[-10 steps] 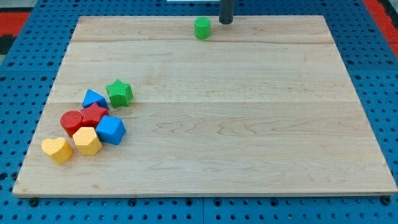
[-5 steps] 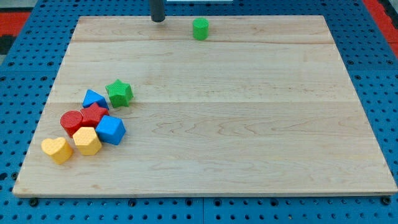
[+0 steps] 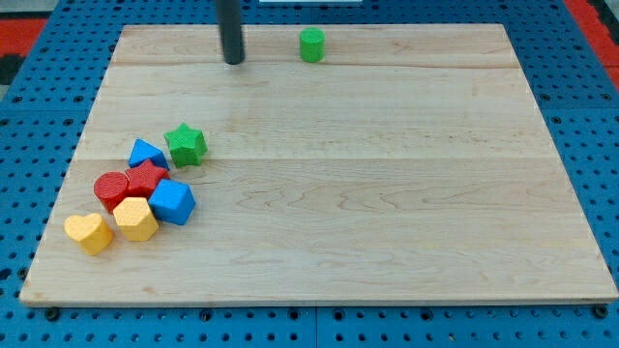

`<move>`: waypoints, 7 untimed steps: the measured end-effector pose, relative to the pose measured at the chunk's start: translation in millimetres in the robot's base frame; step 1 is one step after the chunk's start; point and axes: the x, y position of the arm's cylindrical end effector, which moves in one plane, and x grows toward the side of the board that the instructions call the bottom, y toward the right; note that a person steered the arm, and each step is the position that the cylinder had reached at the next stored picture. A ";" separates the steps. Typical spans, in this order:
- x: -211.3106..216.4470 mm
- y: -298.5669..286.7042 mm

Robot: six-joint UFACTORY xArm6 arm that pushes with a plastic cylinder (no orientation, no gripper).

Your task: Push the green circle towards the center

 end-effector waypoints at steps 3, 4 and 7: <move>-42.0 103.7; -34.3 126.1; 14.0 112.4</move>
